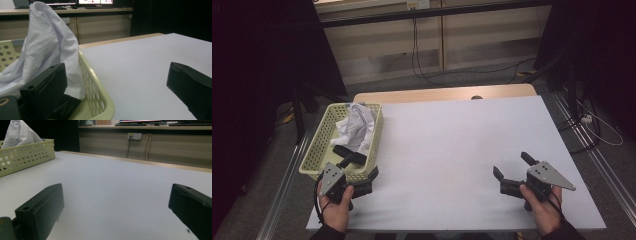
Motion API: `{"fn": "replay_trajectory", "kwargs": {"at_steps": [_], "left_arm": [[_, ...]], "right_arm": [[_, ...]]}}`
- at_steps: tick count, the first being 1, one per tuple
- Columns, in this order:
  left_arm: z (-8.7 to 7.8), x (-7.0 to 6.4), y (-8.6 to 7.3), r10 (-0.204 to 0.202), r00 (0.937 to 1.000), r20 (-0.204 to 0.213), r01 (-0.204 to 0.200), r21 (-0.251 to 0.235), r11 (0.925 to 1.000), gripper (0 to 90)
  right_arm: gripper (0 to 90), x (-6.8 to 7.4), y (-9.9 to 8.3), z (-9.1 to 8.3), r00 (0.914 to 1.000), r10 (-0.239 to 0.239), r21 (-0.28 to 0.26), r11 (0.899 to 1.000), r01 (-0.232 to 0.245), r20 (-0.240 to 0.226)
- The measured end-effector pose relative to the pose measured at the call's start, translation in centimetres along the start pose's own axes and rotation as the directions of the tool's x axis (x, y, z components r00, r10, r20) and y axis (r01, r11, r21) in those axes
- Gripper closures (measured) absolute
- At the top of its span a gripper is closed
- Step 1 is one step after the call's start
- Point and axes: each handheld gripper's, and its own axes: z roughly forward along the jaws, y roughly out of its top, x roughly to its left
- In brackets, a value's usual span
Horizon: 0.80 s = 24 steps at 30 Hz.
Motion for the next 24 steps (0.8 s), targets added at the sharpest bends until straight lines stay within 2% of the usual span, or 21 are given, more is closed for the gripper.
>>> {"fn": "replay_trajectory", "kwargs": {"at_steps": [2, 6, 9, 11, 12, 17, 20, 22, 24], "left_arm": [[0.0, 0.0, 0.0, -0.006, 1.0, -0.003, 0.006, 0.008, 1.0, 3.1], [0.0, 0.1, 0.0, 0.008, 0.9999, -0.011, -0.008, 0.03, 0.9995, 3.1], [0.1, 0.2, 0.2, -0.007, 0.9999, -0.012, 0.007, 0.042, 0.9991, 3.1], [0.1, 0.2, 0.3, -0.004, 0.9998, -0.02, 0.004, 0.042, 0.9991, 3.0], [0.1, 0.3, 0.5, 0.014, 0.9995, -0.029, -0.012, 0.053, 0.9985, 2.9], [0.1, 0.2, 1.0, 0.018, 0.9988, -0.047, -0.015, 0.058, 0.9982, 2.5], [0.2, 0.1, 1.2, -0.011, 0.9993, -0.035, 0.013, 0.067, 0.9977, 2.5], [0.3, 0.1, 1.5, 0.027, 0.9986, -0.045, -0.024, 0.078, 0.9967, 2.5], [0.5, 0.1, 1.8, 0.041, 0.9982, -0.043, -0.037, 0.085, 0.9956, 2.5]], "right_arm": [[0.0, 0.1, 0.0, 0.0, 1.0, 0.002, 0.002, 1.0, -0.002, -0.002], [0.0, 0.1, 0.0, 0.1, 1.0, -0.003, 0.002, 1.0, 0.004, -0.008], [0.0, 0.1, -0.1, 0.2, 0.9999, -0.009, 0.004, 1.0, 0.009, -0.009], [0.0, 0.1, -0.1, 0.2, 0.9999, 0.0, 0.008, 1.0, 0.0, -0.011], [0.0, 0.1, -0.1, 0.2, 1.0, 0.001, 0.008, 1.0, -0.001, -0.008], [0.0, 0.0, -0.2, 0.5, 0.9999, 0.001, 0.009, 1.0, -0.001, -0.011], [0.0, -0.1, -0.2, 0.5, 0.9999, 0.002, 0.01, 1.0, -0.002, -0.013], [0.0, -0.1, -0.2, 0.5, 0.9999, 0.004, 0.008, 1.0, -0.004, -0.01], [0.0, -0.1, -0.2, 0.4, 1.0, 0.0, 0.008, 1.0, 0.0, -0.009]]}}
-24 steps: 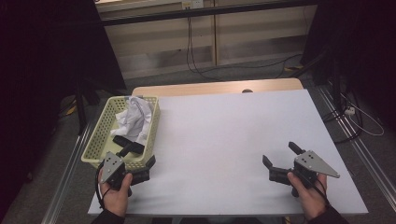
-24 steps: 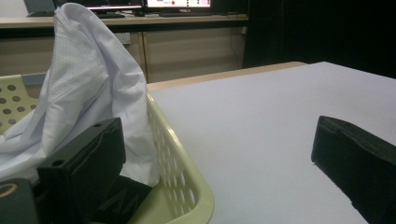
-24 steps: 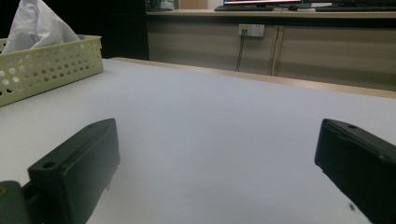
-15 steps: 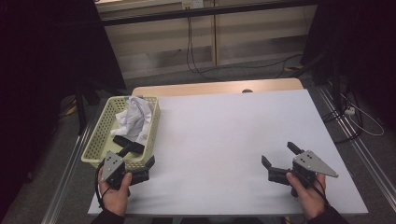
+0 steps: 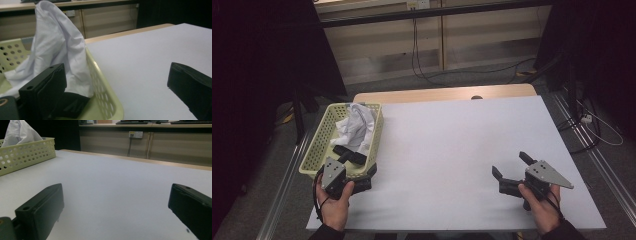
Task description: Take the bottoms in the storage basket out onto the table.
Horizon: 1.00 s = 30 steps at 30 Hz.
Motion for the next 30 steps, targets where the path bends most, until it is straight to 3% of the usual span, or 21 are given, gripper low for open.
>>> {"fn": "replay_trajectory", "kwargs": {"at_steps": [2, 5, 7, 9, 16, 21, 23, 27, 29, 30], "left_arm": [[0.1, 0.2, 0.3, -0.002, 0.9999, 0.014, 0.002, 0.01, 0.9999, 2.7], [0.4, 0.4, 0.5, 0.042, 0.999, 0.018, -0.043, 0.05, 0.9979, 2.7], [0.5, 0.6, 0.6, 0.029, 0.9994, 0.021, -0.03, 0.058, 0.9978, 3.3], [0.7, 0.8, 0.8, 0.043, 0.9989, 0.016, -0.044, 0.074, 0.9962, 3.6], [1.5, 2.5, 2.5, 0.028, 0.999, -0.035, -0.023, 0.117, 0.9929, 5.9], [2.4, 3.9, 3.1, -0.007, 0.9993, -0.036, 0.012, 0.138, 0.9904, 5.0], [3.2, 4.5, 3.5, 0.0, 0.9983, -0.059, 0.011, 0.19, 0.9817, 5.0], [3.8, 5.1, 3.9, -0.008, 0.9988, -0.047, 0.018, 0.209, 0.9777, 5.0], [4.7, 5.7, 4.3, 0.006, 0.9984, -0.057, 0.007, 0.234, 0.9723, 5.0], [5.0, 5.9, 4.4, 0.005, 0.9976, -0.069, 0.011, 0.229, 0.9733, 4.8]], "right_arm": [[0.0, 0.1, 0.0, -0.1, 1.0, 0.001, 0.001, 1.0, -0.001, 0.006], [0.0, 0.1, 0.0, -0.2, 0.9999, -0.004, -0.001, 1.0, 0.004, 0.011], [0.0, 0.1, 0.0, -0.2, 0.9999, -0.003, 0.001, 1.0, 0.003, 0.012], [0.0, 0.0, 0.0, -0.3, 0.9999, -0.002, 0.0, 1.0, 0.002, 0.015], [0.0, 0.1, 0.0, -0.3, 0.9998, -0.011, 0.001, 1.0, 0.011, 0.017], [0.0, 0.3, 0.0, -0.2, 0.9999, -0.013, 0.002, 1.0, 0.013, 0.008], [0.0, 0.3, 0.1, -0.2, 0.9999, -0.017, 0.003, 1.0, 0.017, 0.003], [0.0, 0.4, 0.1, -0.1, 0.9999, -0.015, 0.004, 1.0, 0.015, -0.003], [0.0, 0.5, 0.1, 0.0, 0.9998, -0.018, 0.004, 1.0, 0.018, -0.006], [0.0, 0.5, 0.1, 0.1, 0.9997, -0.023, 0.004, 1.0, 0.023, -0.008]]}}
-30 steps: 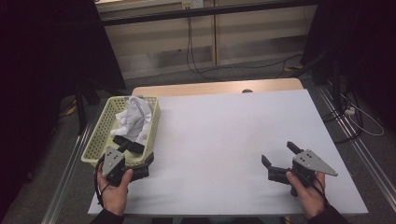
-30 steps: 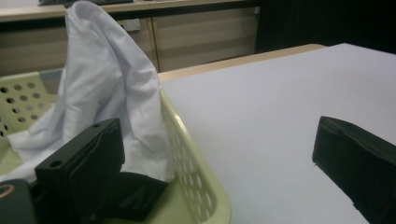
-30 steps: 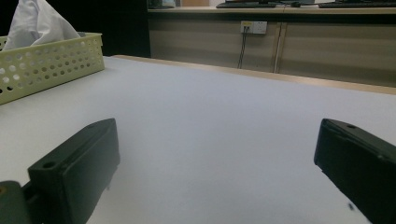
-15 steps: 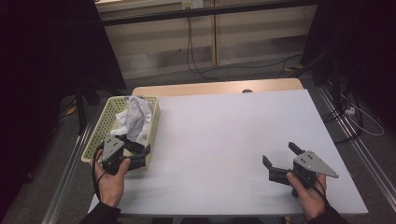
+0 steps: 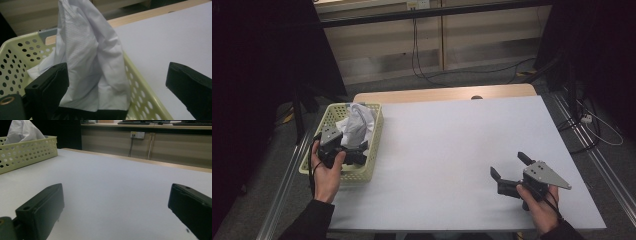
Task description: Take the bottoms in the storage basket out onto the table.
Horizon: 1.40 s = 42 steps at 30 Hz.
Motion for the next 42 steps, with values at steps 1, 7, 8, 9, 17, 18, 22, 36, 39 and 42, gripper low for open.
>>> {"fn": "replay_trajectory", "kwargs": {"at_steps": [1, 7, 8, 9, 17, 18, 22, 36, 39, 42], "left_arm": [[0.2, 0.2, 0.1, -0.012, 0.9999, 0.008, 0.012, 0.006, 0.9999, 4.7], [1.8, 1.0, 0.9, -0.029, 0.9996, 0.002, 0.029, 0.074, 0.9969, 3.8], [2.3, 1.3, 1.3, -0.038, 0.9993, 0.002, 0.038, 0.063, 0.9973, 4.3], [2.3, 1.3, 1.3, -0.038, 0.9993, 0.002, 0.038, 0.063, 0.9973, 4.4], [4.5, 1.8, 2.3, -0.022, 0.9994, -0.026, 0.024, 0.056, 0.9982, 5.4], [5.1, 2.0, 2.4, -0.034, 0.9989, -0.032, 0.036, 0.051, 0.998, 5.7], [6.2, 2.1, 2.6, -0.035, 0.9989, -0.033, 0.037, 0.064, 0.9973, 5.8], [9.5, 3.3, 2.6, -0.062, 0.993, -0.101, 0.076, 0.144, 0.9866, 9.8], [10.0, 3.6, 2.2, -0.05, 0.9921, -0.115, 0.07, 0.179, 0.9814, 9.5], [11.1, 3.8, 1.5, -0.059, 0.9916, -0.115, 0.085, 0.235, 0.9681, 8.2]], "right_arm": [[0.0, 0.0, 0.0, 0.0, 1.0, -0.003, 0.001, 1.0, 0.003, -0.003], [0.3, 0.2, -0.1, 0.3, 0.9998, -0.003, 0.013, 1.0, 0.003, -0.018], [0.3, 0.2, 0.0, 0.3, 0.9999, -0.003, 0.014, 1.0, 0.003, -0.015], [0.3, 0.2, -0.1, 0.3, 0.9999, -0.004, 0.014, 1.0, 0.004, -0.016], [0.3, 0.3, -0.1, 0.4, 0.9995, -0.011, 0.026, 1.0, 0.011, -0.028], [0.3, 0.3, -0.1, 0.4, 0.9995, -0.009, 0.027, 1.0, 0.01, -0.03], [0.2, 0.3, -0.2, 0.4, 0.9994, 0.0, 0.03, 1.0, 0.001, -0.035], [0.3, 0.4, -0.3, 0.5, 0.9989, -0.013, 0.043, 0.999, 0.015, -0.044], [0.3, 0.4, -0.3, 0.5, 0.9987, -0.018, 0.047, 0.999, 0.02, -0.048], [0.3, 0.4, -0.3, 0.6, 0.9986, -0.014, 0.049, 0.999, 0.017, -0.051]]}}
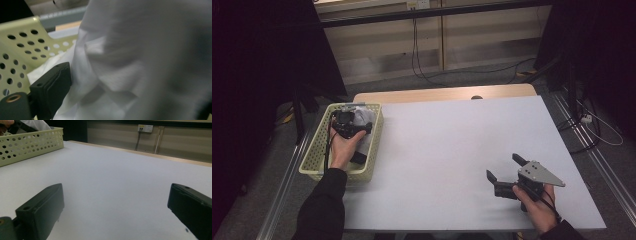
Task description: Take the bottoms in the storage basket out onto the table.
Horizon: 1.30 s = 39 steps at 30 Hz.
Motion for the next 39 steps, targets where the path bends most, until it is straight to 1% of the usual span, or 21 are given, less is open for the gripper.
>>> {"fn": "replay_trajectory", "kwargs": {"at_steps": [1, 3, 5, 8, 10, 13, 14, 15, 16, 17, 18, 21, 22, 24, 26, 28, 31, 33, 36, 37, 39], "left_arm": [[0.0, 0.0, 0.0, 0.0, 1.0, 0.0, 0.0, 0.0, 1.0, 7.8], [0.9, 0.0, -0.4, 0.014, 0.9999, -0.005, -0.014, 0.064, 0.9979, 7.0], [1.5, 0.2, -0.7, -0.013, 0.9999, 0.002, 0.013, 0.105, 0.9944, 7.7], [2.0, 0.4, -0.9, 0.002, 0.9999, -0.011, 0.0, 0.153, 0.9882, 6.4], [2.1, 0.3, -1.0, -0.009, 0.9999, -0.014, 0.011, 0.153, 0.9881, 6.2], [2.3, 0.4, -1.0, 0.002, 0.9997, -0.023, 0.002, 0.175, 0.9845, 6.7], [2.5, 0.6, -1.1, -0.021, 0.9994, -0.027, 0.026, 0.186, 0.9822, 6.3], [2.5, 0.6, -1.1, -0.021, 0.9994, -0.027, 0.026, 0.186, 0.9822, 5.5], [2.6, 0.9, -1.2, -0.021, 0.999, -0.04, 0.029, 0.21, 0.9772, 4.4], [2.6, 0.9, -1.2, -0.021, 0.999, -0.04, 0.029, 0.21, 0.9772, 4.0], [2.8, 1.1, -1.3, -0.053, 0.9981, -0.033, 0.058, 0.211, 0.9758, 3.4], [2.9, 1.2, -1.5, -0.045, 0.9988, -0.022, 0.048, 0.206, 0.9774, 2.8], [3.0, 1.4, -1.6, -0.065, 0.9979, -0.003, 0.064, 0.22, 0.9733, 2.8], [3.1, 1.4, -1.8, -0.081, 0.9965, 0.021, 0.074, 0.227, 0.971, 2.8], [3.2, 1.5, -1.8, -0.08, 0.996, 0.039, 0.069, 0.235, 0.9696, 2.8], [3.2, 1.5, -2.1, -0.088, 0.9944, 0.059, 0.073, 0.221, 0.9725, 1.0], [3.2, 1.6, -2.2, -0.087, 0.994, 0.067, 0.07, 0.225, 0.9719, 0.2], [3.3, 1.6, -2.4, -0.081, 0.9941, 0.073, 0.064, 0.205, 0.9767, 0.0], [3.3, 1.5, -2.7, -0.1, 0.9927, 0.068, 0.086, 0.181, 0.9797, 0.0], [3.2, 1.7, -2.5, -0.076, 0.993, 0.091, 0.056, 0.203, 0.9776, 0.4], [3.3, 1.6, -2.6, -0.092, 0.992, 0.087, 0.074, 0.193, 0.9785, 1.0]], "right_arm": [[0.3, 0.0, 0.0, 0.0, 1.0, 0.0, 0.0, 1.0, 0.0, 0.0], [0.3, 0.1, 0.0, 0.0, 0.9999, -0.011, 0.007, 1.0, 0.011, -0.001], [0.3, 0.1, -0.1, 0.0, 0.9999, -0.013, 0.01, 1.0, 0.013, -0.005], [0.3, 0.1, -0.1, 0.0, 0.9998, -0.021, 0.014, 1.0, 0.021, -0.005], [0.3, 0.1, -0.1, 0.0, 0.9997, -0.022, 0.016, 1.0, 0.022, -0.006], [0.3, 0.1, -0.1, 0.1, 0.9996, -0.027, 0.018, 0.999, 0.028, -0.006], [0.4, 0.2, -0.1, 0.1, 0.9996, -0.028, 0.021, 0.999, 0.028, -0.011], [0.4, 0.2, -0.1, 0.1, 0.9996, -0.028, 0.021, 0.999, 0.028, -0.011], [0.4, 0.2, -0.1, 0.1, 0.9995, -0.031, 0.02, 0.999, 0.031, -0.011], [0.4, 0.2, -0.1, 0.1, 0.9995, -0.031, 0.02, 0.999, 0.031, -0.011], [0.4, 0.2, -0.1, 0.1, 0.9994, -0.031, 0.022, 0.999, 0.032, -0.012], [0.4, 0.2, -0.1, 0.1, 0.9994, -0.032, 0.024, 0.999, 0.032, -0.014], [0.4, 0.2, -0.2, 0.1, 0.9993, -0.033, 0.026, 0.999, 0.033, -0.015], [0.4, 0.3, -0.2, 0.1, 0.9992, -0.035, 0.028, 0.999, 0.036, -0.018], [0.4, 0.3, -0.2, 0.1, 0.9992, -0.037, 0.03, 0.999, 0.037, -0.019], [0.4, 0.3, -0.2, 0.1, 0.9992, -0.034, 0.038, 0.999, 0.034, -0.02], [0.4, 0.4, -0.2, 0.2, 0.9991, -0.035, 0.039, 0.999, 0.035, -0.023], [0.5, 0.4, -0.3, 0.2, 0.9988, -0.039, 0.04, 0.998, 0.04, -0.029], [0.5, 0.4, -0.3, 0.2, 0.9988, -0.039, 0.039, 0.998, 0.04, -0.031], [0.5, 0.4, -0.3, 0.2, 0.9987, -0.04, 0.041, 0.998, 0.042, -0.032], [0.5, 0.5, -0.3, 0.2, 0.9986, -0.041, 0.041, 0.998, 0.042, -0.033]]}}
